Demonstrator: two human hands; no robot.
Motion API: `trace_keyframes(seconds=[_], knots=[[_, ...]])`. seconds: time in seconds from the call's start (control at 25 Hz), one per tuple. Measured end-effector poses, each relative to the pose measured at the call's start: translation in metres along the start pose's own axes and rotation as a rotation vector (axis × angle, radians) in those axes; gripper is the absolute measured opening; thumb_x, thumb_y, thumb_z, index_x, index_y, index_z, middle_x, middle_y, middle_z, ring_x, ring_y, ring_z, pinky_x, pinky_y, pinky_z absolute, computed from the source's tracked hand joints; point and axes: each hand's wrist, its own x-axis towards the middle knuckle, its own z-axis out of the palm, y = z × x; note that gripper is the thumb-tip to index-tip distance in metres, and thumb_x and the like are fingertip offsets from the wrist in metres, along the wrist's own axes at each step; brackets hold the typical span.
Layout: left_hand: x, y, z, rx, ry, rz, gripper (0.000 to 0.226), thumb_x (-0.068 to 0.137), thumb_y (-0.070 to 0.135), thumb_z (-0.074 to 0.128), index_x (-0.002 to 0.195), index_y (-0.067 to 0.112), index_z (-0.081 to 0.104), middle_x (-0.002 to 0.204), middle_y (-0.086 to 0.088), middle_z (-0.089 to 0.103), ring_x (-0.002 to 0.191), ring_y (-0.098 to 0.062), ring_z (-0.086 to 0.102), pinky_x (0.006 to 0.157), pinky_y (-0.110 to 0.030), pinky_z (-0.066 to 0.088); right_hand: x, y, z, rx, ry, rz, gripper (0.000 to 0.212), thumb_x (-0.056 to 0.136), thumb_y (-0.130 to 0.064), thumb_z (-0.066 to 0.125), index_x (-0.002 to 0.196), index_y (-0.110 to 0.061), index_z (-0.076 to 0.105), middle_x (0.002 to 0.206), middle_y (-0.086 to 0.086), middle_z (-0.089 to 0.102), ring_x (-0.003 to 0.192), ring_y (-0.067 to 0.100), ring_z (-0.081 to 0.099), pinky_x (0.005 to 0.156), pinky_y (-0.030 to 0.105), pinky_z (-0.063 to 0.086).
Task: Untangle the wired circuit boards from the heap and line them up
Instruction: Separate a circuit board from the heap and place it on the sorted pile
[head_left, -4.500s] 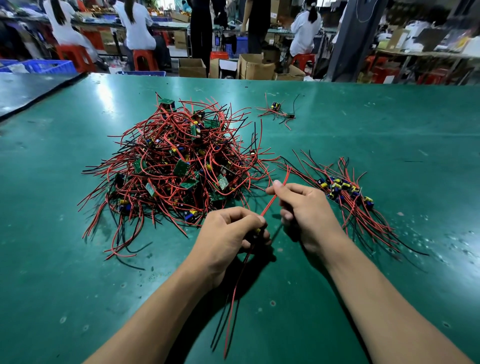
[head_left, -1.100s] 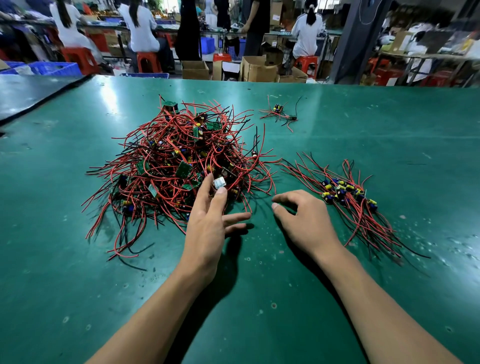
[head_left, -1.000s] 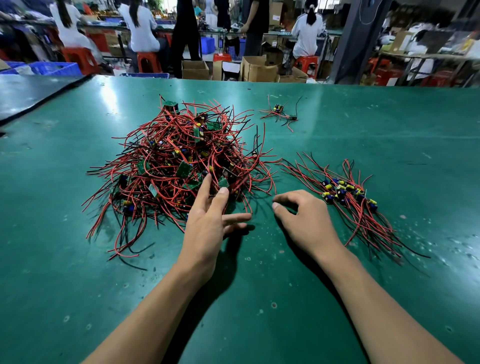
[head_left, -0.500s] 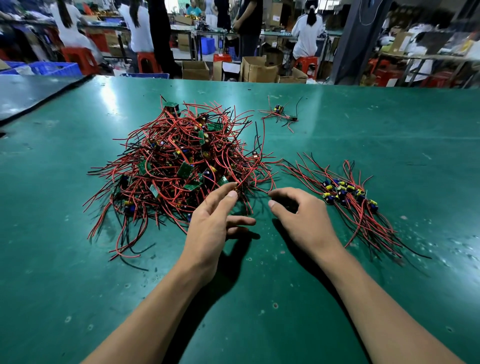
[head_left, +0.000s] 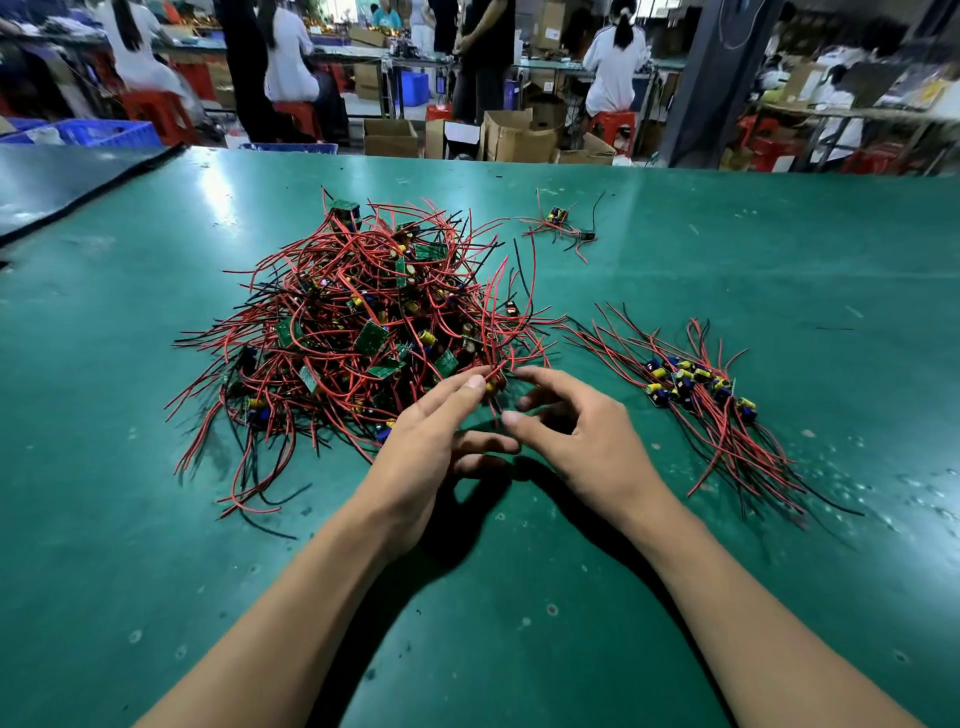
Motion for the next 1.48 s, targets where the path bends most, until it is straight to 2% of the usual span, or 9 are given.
trace_keyframes(seconds=[0.2,0.32,0.56,0.68,0.8,1.04,1.12,1.28,1.48], knots=[[-0.002,-0.001,0.001,0.006,0.004,0.005,0.027,0.097,0.023,0.054,0.119,0.013,0.066,0.092,-0.009,0.071,0.062,-0.017,0.064,0.062,-0.025,0.055,-0.001,-0.001,0.007,0.062,-0.075,-0.033,0.052,0.087,-0.013,0.076,0.136,-0.022,0.061,0.113,0.004,0.073,0.090,0.013,0.067,0.100,0.041,0.052],[-0.003,-0.002,0.001,-0.005,-0.029,-0.002,0.024,0.096,0.022,0.054,0.111,0.011,0.070,0.089,-0.007,0.073,0.060,-0.012,0.063,0.058,-0.021,0.053,-0.001,0.000,0.011,0.096,-0.041,-0.014,0.050,0.087,-0.011,0.076,0.133,-0.023,0.062,0.112,0.010,0.071,0.092,0.033,0.068,0.094,0.050,0.053],[-0.002,-0.003,0.000,0.043,-0.029,0.034,0.029,0.090,0.028,0.059,0.116,0.023,0.070,0.104,-0.008,0.074,0.068,-0.018,0.068,0.065,-0.025,0.055,0.002,0.004,0.010,-0.050,0.063,-0.048,0.028,0.092,-0.012,0.067,0.119,-0.019,0.069,0.102,0.000,0.074,0.089,0.017,0.067,0.090,0.036,0.053],[-0.001,-0.004,-0.002,0.047,0.012,0.068,0.038,0.092,0.027,0.059,0.128,0.037,0.057,0.108,-0.008,0.074,0.073,-0.023,0.071,0.073,-0.034,0.057,0.006,0.002,0.009,0.146,0.096,0.040,0.017,0.095,-0.009,0.063,0.108,-0.018,0.069,0.082,-0.002,0.069,0.073,0.021,0.065,0.074,0.042,0.057],[-0.001,-0.006,-0.004,0.066,0.046,0.101,0.041,0.093,0.024,0.060,0.127,0.047,0.055,0.111,-0.006,0.073,0.080,-0.027,0.073,0.078,-0.038,0.055,0.011,-0.003,0.003,0.351,0.170,0.083,0.013,0.099,-0.011,0.058,0.091,-0.016,0.066,0.071,-0.001,0.060,0.061,0.013,0.056,0.060,0.030,0.047],[-0.003,-0.005,-0.003,0.056,0.048,0.111,0.036,0.093,0.020,0.060,0.124,0.038,0.061,0.104,-0.013,0.074,0.075,-0.028,0.072,0.067,-0.032,0.057,0.017,-0.013,-0.015,0.998,0.172,0.328,0.030,0.103,-0.031,0.047,0.082,-0.012,0.057,0.062,0.001,0.055,0.048,0.013,0.047,0.051,0.025,0.043],[-0.005,-0.005,-0.002,0.063,0.044,0.097,0.032,0.093,0.019,0.060,0.121,0.033,0.064,0.097,-0.016,0.075,0.069,-0.028,0.072,0.060,-0.029,0.058,0.017,-0.013,-0.019,0.938,0.132,0.323,0.032,0.099,-0.037,0.050,0.081,-0.013,0.059,0.064,0.002,0.057,0.048,0.013,0.047,0.050,0.025,0.042],[-0.007,-0.007,-0.001,0.081,0.077,0.134,0.023,0.092,0.016,0.064,0.112,0.026,0.069,0.083,-0.017,0.073,0.056,-0.025,0.066,0.051,-0.026,0.052,0.010,-0.008,-0.013,0.446,-0.001,0.164,0.032,0.099,-0.038,0.056,0.088,-0.011,0.070,0.085,0.004,0.067,0.073,0.016,0.060,0.062,0.031,0.050],[-0.013,-0.017,0.005,0.529,0.215,0.467,0.023,0.083,0.024,0.069,0.104,0.027,0.061,0.083,0.001,0.072,0.057,-0.023,0.063,0.057,-0.037,0.056,0.004,-0.005,-0.005,-0.084,0.007,-0.044,0.023,0.096,-0.029,0.065,0.076,-0.017,0.071,0.070,-0.006,0.066,0.067,0.006,0.055,0.071,0.031,0.046]])
